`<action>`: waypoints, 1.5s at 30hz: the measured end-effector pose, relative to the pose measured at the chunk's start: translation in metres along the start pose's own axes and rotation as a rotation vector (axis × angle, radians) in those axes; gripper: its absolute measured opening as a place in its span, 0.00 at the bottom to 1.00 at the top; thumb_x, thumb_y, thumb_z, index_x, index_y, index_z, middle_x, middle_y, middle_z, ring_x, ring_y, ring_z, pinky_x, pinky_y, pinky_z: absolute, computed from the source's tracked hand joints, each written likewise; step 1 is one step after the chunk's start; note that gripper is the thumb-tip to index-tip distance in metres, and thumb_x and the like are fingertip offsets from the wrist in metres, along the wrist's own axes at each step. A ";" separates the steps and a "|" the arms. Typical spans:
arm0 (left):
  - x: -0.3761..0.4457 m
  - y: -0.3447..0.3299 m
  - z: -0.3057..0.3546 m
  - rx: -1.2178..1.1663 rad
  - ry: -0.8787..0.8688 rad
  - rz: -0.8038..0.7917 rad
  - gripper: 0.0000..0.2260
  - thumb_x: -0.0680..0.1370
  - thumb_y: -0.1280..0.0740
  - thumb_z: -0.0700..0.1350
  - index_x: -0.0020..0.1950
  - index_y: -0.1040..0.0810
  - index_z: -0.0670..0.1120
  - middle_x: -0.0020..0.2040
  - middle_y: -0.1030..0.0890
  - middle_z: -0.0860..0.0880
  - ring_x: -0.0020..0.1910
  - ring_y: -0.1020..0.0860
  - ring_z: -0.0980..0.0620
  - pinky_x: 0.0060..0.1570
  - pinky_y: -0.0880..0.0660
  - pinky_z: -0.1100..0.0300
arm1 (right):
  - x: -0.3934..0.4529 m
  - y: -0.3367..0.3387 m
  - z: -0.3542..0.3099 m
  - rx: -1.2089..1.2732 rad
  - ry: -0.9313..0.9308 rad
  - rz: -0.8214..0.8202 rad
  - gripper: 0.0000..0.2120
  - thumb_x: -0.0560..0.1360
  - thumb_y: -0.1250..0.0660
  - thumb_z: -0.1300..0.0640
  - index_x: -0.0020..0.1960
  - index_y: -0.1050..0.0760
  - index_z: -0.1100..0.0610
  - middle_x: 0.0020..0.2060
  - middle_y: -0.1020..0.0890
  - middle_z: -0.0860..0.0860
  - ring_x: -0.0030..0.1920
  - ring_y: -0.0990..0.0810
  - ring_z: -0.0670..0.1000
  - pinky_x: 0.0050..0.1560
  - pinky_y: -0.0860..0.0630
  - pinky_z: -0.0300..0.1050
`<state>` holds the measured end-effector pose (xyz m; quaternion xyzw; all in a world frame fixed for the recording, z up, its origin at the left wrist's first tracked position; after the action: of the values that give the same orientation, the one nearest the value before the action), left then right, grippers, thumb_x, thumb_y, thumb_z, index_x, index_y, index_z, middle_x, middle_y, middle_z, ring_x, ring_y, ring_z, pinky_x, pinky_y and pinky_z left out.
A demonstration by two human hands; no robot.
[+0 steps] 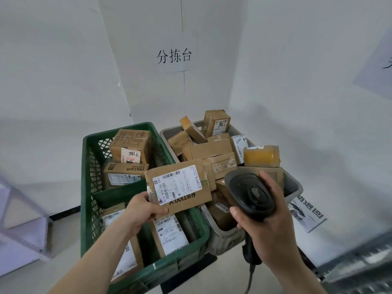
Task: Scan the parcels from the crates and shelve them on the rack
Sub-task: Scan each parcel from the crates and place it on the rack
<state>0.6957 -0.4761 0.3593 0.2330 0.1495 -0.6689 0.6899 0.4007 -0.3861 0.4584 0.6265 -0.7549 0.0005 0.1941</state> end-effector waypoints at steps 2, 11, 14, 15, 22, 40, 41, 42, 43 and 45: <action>-0.006 0.001 0.003 0.065 -0.038 0.028 0.31 0.63 0.20 0.30 0.64 0.24 0.43 0.53 0.14 0.44 0.53 0.16 0.43 0.58 0.20 0.40 | -0.004 0.002 0.001 0.009 0.012 -0.011 0.41 0.62 0.23 0.42 0.72 0.34 0.36 0.62 0.23 0.44 0.58 0.18 0.57 0.57 0.18 0.62; -0.056 -0.017 0.040 0.125 -0.301 0.125 0.49 0.65 0.19 0.32 0.76 0.41 0.57 0.55 0.19 0.47 0.52 0.18 0.49 0.41 0.19 0.59 | -0.019 0.004 -0.014 0.065 -0.008 -0.104 0.42 0.63 0.22 0.45 0.74 0.34 0.42 0.59 0.21 0.39 0.57 0.17 0.52 0.59 0.19 0.61; -0.069 -0.028 0.050 0.046 -0.309 0.139 0.44 0.65 0.20 0.30 0.73 0.38 0.51 0.56 0.19 0.46 0.54 0.19 0.47 0.52 0.19 0.49 | -0.026 0.006 -0.021 0.065 -0.011 -0.154 0.43 0.68 0.19 0.58 0.77 0.36 0.52 0.59 0.21 0.37 0.61 0.19 0.47 0.63 0.20 0.53; -0.073 -0.032 0.052 0.018 -0.309 0.133 0.43 0.64 0.21 0.30 0.73 0.37 0.51 0.56 0.19 0.45 0.55 0.18 0.45 0.56 0.19 0.45 | -0.028 0.008 -0.022 0.057 -0.013 -0.164 0.42 0.68 0.20 0.62 0.77 0.36 0.53 0.59 0.21 0.36 0.63 0.20 0.44 0.65 0.22 0.49; -0.096 -0.035 0.058 0.044 -0.326 0.041 0.37 0.61 0.22 0.36 0.66 0.30 0.53 0.57 0.18 0.41 0.54 0.17 0.41 0.56 0.19 0.42 | -0.047 0.020 -0.037 0.050 -0.043 -0.156 0.42 0.68 0.20 0.64 0.76 0.35 0.46 0.59 0.21 0.33 0.62 0.22 0.38 0.65 0.26 0.33; -0.137 -0.024 0.044 0.091 -0.406 -0.161 0.32 0.69 0.25 0.28 0.66 0.32 0.50 0.56 0.21 0.40 0.53 0.18 0.42 0.52 0.17 0.47 | -0.135 -0.004 -0.098 0.004 -0.094 0.015 0.44 0.65 0.19 0.62 0.73 0.34 0.38 0.59 0.22 0.32 0.58 0.17 0.50 0.60 0.19 0.62; -0.139 -0.024 0.043 0.081 -0.410 -0.170 0.32 0.69 0.25 0.27 0.65 0.31 0.50 0.55 0.20 0.39 0.53 0.17 0.42 0.50 0.17 0.48 | -0.139 -0.005 -0.099 -0.004 -0.105 0.028 0.44 0.65 0.18 0.62 0.73 0.35 0.37 0.60 0.22 0.31 0.58 0.17 0.51 0.60 0.19 0.62; -0.142 -0.025 0.043 0.072 -0.412 -0.181 0.31 0.69 0.26 0.26 0.64 0.31 0.50 0.55 0.20 0.39 0.52 0.17 0.42 0.49 0.17 0.49 | -0.144 -0.006 -0.099 -0.008 -0.116 0.040 0.45 0.64 0.18 0.60 0.73 0.35 0.36 0.60 0.22 0.32 0.57 0.17 0.51 0.60 0.19 0.62; -0.143 -0.025 0.042 0.067 -0.413 -0.190 0.31 0.69 0.26 0.26 0.64 0.30 0.50 0.55 0.20 0.39 0.51 0.16 0.42 0.48 0.16 0.50 | -0.147 -0.006 -0.101 -0.007 -0.127 0.052 0.45 0.63 0.19 0.58 0.73 0.35 0.36 0.60 0.22 0.33 0.57 0.17 0.52 0.60 0.19 0.62; -0.144 -0.028 0.040 0.067 -0.412 -0.208 0.31 0.69 0.26 0.26 0.64 0.30 0.50 0.54 0.19 0.38 0.50 0.16 0.42 0.48 0.16 0.50 | -0.153 -0.006 -0.103 -0.008 -0.141 0.074 0.47 0.61 0.19 0.55 0.74 0.36 0.36 0.61 0.22 0.33 0.57 0.17 0.52 0.60 0.19 0.63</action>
<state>0.6553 -0.3736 0.4646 0.0976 0.0062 -0.7744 0.6251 0.4577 -0.2172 0.5073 0.5957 -0.7894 -0.0392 0.1428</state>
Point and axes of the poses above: each hand's wrist, its own x-axis towards the middle knuckle, its own y-axis out of the back of the hand, z = x × y, the point moved 4 cm from there along x, towards the middle knuckle
